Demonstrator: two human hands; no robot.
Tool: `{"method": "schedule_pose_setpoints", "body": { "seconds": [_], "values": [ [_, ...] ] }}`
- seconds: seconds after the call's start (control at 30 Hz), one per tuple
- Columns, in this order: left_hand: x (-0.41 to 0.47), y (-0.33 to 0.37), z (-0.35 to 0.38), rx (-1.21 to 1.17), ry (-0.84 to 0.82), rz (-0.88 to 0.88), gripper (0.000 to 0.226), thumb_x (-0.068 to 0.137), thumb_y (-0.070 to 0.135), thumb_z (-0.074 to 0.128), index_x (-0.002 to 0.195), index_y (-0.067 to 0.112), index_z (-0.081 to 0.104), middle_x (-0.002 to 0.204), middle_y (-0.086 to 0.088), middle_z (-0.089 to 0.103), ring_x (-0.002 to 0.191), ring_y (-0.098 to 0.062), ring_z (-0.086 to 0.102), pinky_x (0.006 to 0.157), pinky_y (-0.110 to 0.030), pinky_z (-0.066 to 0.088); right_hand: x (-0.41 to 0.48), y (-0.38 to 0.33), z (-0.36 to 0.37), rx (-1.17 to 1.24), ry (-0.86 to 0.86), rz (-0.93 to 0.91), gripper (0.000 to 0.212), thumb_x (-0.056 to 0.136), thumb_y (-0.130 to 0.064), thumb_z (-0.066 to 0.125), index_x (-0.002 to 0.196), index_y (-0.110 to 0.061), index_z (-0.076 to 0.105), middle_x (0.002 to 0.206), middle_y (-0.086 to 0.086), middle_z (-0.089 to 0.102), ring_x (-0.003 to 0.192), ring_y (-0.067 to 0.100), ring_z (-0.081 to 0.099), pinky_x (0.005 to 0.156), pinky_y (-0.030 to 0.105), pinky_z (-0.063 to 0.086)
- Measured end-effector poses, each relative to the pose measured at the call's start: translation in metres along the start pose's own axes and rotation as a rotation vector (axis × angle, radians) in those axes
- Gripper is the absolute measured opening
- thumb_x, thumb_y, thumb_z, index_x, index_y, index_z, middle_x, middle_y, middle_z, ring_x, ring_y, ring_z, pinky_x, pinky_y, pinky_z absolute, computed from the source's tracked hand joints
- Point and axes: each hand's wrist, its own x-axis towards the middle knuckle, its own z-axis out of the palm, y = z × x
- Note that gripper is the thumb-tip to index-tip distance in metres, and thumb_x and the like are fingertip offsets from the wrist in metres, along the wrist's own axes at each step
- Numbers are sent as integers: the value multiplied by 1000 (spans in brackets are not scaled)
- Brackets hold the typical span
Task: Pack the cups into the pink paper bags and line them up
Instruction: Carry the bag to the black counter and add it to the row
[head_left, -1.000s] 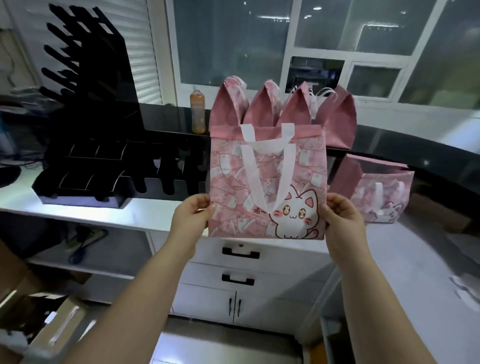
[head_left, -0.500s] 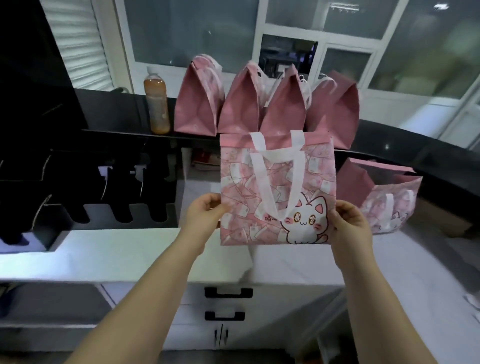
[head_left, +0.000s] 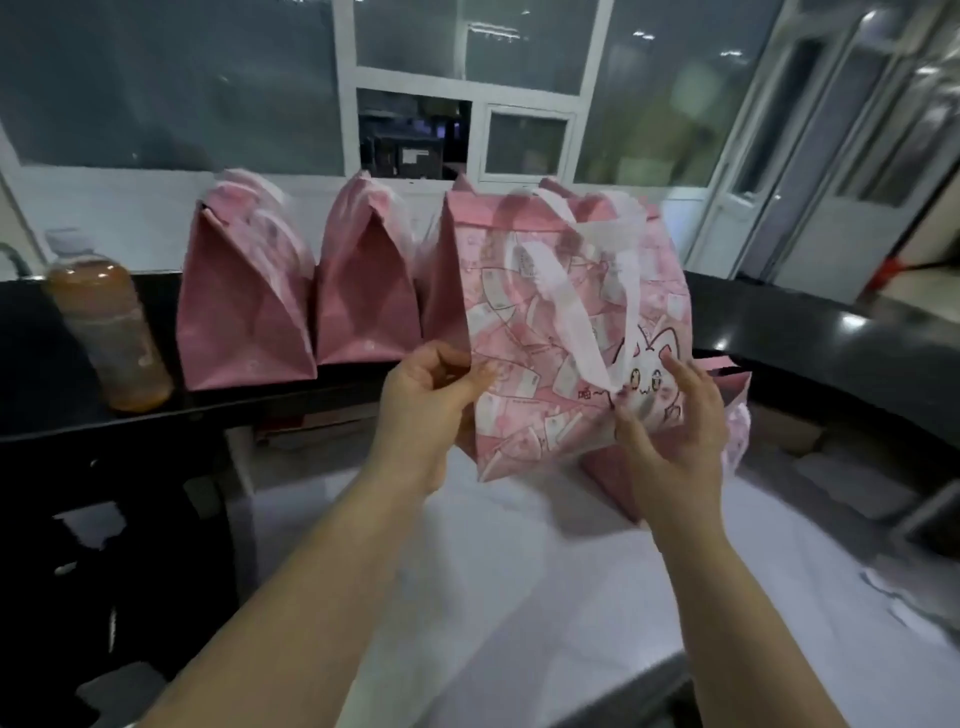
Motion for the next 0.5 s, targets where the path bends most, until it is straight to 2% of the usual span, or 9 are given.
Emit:
{"method": "schedule_pose_setpoints", "body": {
  "seconds": [0.03,0.13,0.2,0.23,0.37,0.4,0.5],
  "values": [
    [8,-2,14,-9,-18,14,37,82,1,72,57,27,66,65,1,69,60,-15,66,53,-32,56,-2,-1,-6,-14,-8,-27,53,85,-20,73,131,-33,51,146,-2,41,138,11,33,114,42,30],
    [23,-11,62,-44,-12,17,35,82,1,72,59,26,65,69,-2,67,73,-23,63,75,-50,56,-8,-1,-18,-61,-115,-17,59,82,-23,74,135,-28,49,146,-5,39,136,4,33,112,30,31],
    [29,-21,94,-54,10,17,30,82,3,73,63,23,61,72,-4,64,74,-24,61,78,-52,55,-6,3,-23,-96,-157,21,69,78,-22,78,139,-26,46,149,-6,34,136,-6,26,110,16,25],
    [32,-26,109,-48,14,28,28,82,5,74,65,22,60,72,-3,64,73,-21,61,77,-49,55,-1,6,-23,-114,-164,36,73,77,-21,80,140,-25,45,151,-6,31,137,-8,23,111,14,23],
    [45,-48,172,-22,-38,73,23,81,17,76,66,27,62,63,15,64,63,-1,59,66,-22,48,34,29,-29,-144,-127,108,79,76,-20,81,143,-25,41,158,3,23,147,10,15,118,35,23],
    [49,-52,186,-5,-46,83,21,79,21,76,66,31,63,62,17,63,62,1,58,66,-22,48,46,35,-31,-126,-104,123,77,77,-20,80,143,-26,41,158,4,24,147,13,16,117,39,25],
    [61,-61,227,45,-55,121,12,72,35,73,65,38,64,59,17,62,61,-7,58,71,-37,55,83,60,-44,-86,-12,106,65,79,-13,74,137,-24,46,150,2,35,142,17,29,114,43,31]
  ]
}}
